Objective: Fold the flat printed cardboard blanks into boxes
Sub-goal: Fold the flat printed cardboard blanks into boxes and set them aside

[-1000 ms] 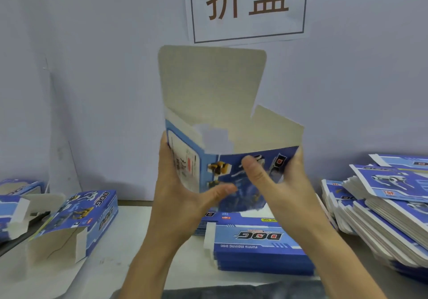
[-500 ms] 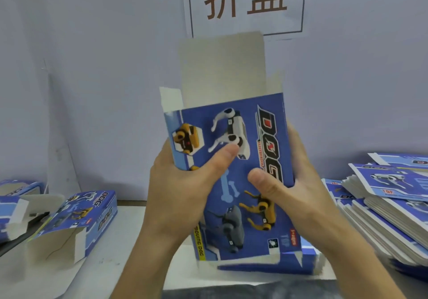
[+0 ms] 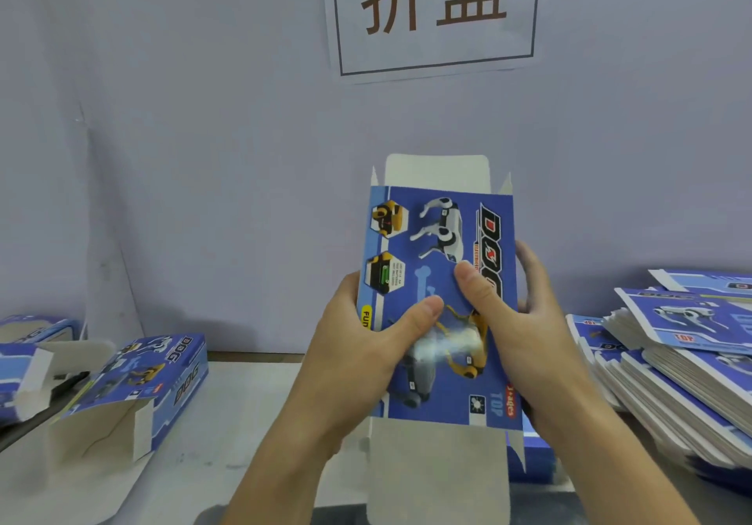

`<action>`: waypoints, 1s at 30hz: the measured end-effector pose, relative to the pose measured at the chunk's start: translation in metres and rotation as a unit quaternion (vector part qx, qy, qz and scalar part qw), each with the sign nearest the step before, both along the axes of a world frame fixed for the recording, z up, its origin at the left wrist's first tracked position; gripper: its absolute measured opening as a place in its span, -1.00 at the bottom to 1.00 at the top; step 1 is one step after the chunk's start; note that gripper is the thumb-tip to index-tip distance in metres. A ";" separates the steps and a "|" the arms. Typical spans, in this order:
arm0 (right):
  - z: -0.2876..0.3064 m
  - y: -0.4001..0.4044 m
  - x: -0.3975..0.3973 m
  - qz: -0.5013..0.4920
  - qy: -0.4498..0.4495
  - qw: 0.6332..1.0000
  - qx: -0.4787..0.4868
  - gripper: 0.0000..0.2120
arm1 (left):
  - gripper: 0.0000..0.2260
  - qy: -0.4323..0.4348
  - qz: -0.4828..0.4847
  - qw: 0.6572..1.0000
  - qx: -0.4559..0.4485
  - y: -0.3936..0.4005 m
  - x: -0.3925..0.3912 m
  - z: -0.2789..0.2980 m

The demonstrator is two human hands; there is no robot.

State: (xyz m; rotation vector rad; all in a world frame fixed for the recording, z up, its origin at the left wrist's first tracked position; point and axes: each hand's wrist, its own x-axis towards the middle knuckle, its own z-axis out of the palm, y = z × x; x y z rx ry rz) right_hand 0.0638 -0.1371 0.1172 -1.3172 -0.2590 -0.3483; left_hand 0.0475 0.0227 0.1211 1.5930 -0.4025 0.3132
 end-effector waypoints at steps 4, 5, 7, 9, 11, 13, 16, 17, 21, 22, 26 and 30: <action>0.002 0.002 -0.004 0.070 -0.004 0.998 -0.007 -0.27 | -0.47 0.027 0.035 0.999 -0.002 0.006 0.002 0.000; 0.001 0.004 -0.006 0.086 -0.015 0.996 -0.023 -0.26 | -0.41 0.028 0.054 0.998 -0.017 0.008 0.002 0.002; 0.000 0.008 -0.009 0.118 -0.040 0.990 -0.065 -0.23 | -0.26 0.005 0.103 0.993 -0.059 0.012 0.001 0.007; 0.000 0.011 -0.011 0.138 -0.059 0.984 -0.096 -0.22 | -0.08 -0.037 0.156 0.984 -0.077 0.016 -0.001 0.011; 0.001 0.010 -0.012 0.140 -0.070 0.981 -0.118 -0.16 | -0.09 -0.089 0.167 0.979 -0.071 0.017 -0.004 0.014; 0.004 0.007 -0.012 0.123 -0.076 0.981 -0.127 -0.06 | -0.23 -0.144 0.140 0.978 -0.055 0.013 -0.008 0.016; 0.010 0.001 -0.014 0.084 -0.109 0.985 -0.106 -0.01 | -0.28 -0.175 0.093 0.980 -0.026 0.007 -0.010 0.016; 0.011 0.000 -0.014 0.065 -0.134 0.984 -0.093 -0.06 | -0.29 -0.181 0.079 0.980 -0.009 0.004 -0.011 0.017; 0.015 0.003 -0.015 -0.018 -0.204 0.976 -0.076 -0.27 | -0.38 -0.185 0.034 0.982 0.006 0.000 -0.013 0.019; 0.015 0.006 -0.016 -0.022 -0.205 0.976 -0.075 -0.29 | -0.41 -0.180 0.030 0.983 -0.002 0.001 -0.013 0.019; 0.016 0.014 -0.019 -0.013 -0.199 0.977 -0.075 -0.44 | -0.57 -0.155 0.023 0.988 -0.012 0.007 -0.011 0.017; 0.016 0.013 -0.024 0.002 -0.178 0.978 -0.105 -0.67 | -0.60 -0.118 0.016 0.992 -0.040 0.007 -0.010 0.016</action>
